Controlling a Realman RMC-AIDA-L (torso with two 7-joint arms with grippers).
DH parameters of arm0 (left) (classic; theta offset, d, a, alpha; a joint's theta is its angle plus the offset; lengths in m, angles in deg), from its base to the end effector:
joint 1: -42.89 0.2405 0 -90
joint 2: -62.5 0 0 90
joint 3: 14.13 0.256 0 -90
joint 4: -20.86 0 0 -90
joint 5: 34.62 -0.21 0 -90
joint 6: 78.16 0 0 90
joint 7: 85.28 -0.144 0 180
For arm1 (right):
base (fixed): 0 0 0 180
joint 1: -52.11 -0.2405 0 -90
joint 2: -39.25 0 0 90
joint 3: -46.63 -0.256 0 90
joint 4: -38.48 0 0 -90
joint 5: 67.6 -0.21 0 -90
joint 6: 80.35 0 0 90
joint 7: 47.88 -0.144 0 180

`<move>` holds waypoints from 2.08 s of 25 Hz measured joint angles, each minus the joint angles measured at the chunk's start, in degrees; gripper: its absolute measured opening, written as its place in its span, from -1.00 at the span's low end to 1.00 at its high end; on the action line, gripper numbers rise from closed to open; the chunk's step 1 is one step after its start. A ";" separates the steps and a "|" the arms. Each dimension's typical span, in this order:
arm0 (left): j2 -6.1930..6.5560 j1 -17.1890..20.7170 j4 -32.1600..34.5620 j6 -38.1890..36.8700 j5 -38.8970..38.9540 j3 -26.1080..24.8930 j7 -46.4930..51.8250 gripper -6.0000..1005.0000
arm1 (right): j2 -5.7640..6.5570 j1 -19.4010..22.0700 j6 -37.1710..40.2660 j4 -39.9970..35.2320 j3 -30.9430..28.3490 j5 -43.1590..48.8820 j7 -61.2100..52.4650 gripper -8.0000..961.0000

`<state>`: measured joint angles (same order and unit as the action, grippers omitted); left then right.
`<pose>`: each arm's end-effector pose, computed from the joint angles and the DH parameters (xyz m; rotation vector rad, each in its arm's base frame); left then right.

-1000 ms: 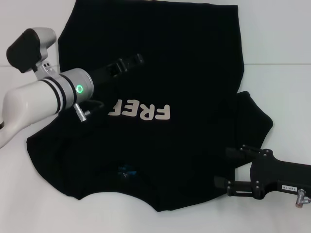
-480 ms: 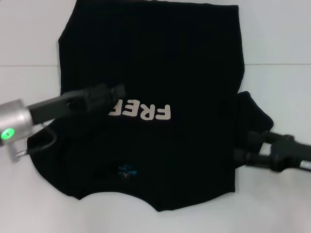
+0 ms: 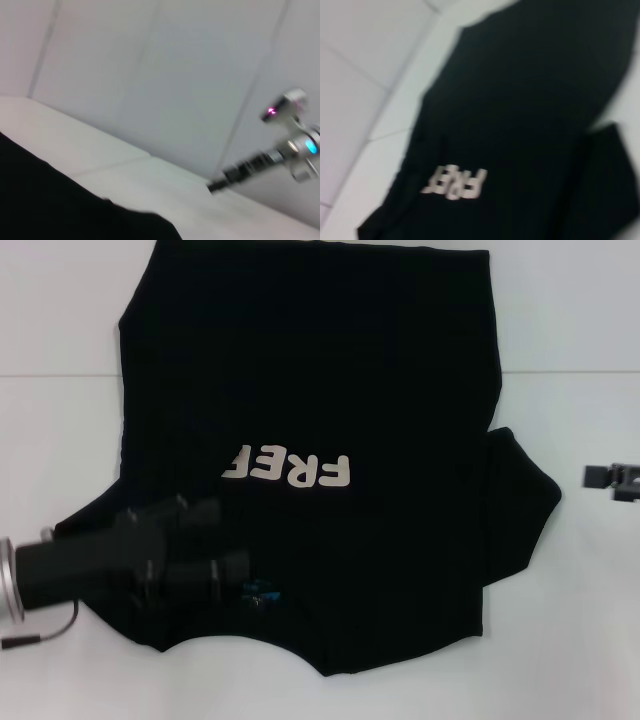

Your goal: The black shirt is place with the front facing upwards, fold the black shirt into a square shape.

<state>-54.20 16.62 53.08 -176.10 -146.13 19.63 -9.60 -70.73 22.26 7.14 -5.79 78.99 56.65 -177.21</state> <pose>-0.2828 0.2980 0.0172 -2.6687 -0.6917 -0.9199 0.3106 0.3515 0.0948 -2.1992 1.6282 0.5906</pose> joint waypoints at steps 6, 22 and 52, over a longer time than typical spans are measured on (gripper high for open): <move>-0.08 0.16 0.12 -1.07 -2.15 -0.18 -1.11 0.89 | 1.91 -6.36 -1.80 -1.13 -0.58 14.26 -14.04 0.90; -0.29 -0.12 0.57 -3.46 -1.95 -0.31 -1.46 0.89 | 1.09 -14.18 -10.71 9.08 2.27 22.53 -18.25 0.62; -0.46 -0.10 0.56 -3.35 -1.87 -0.27 -1.68 0.89 | -1.94 -16.31 -17.70 13.67 6.81 22.60 -18.39 0.61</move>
<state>-54.66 16.52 53.64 -179.45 -148.00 19.36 -11.28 -72.68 5.96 -10.56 7.88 85.79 79.26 -195.61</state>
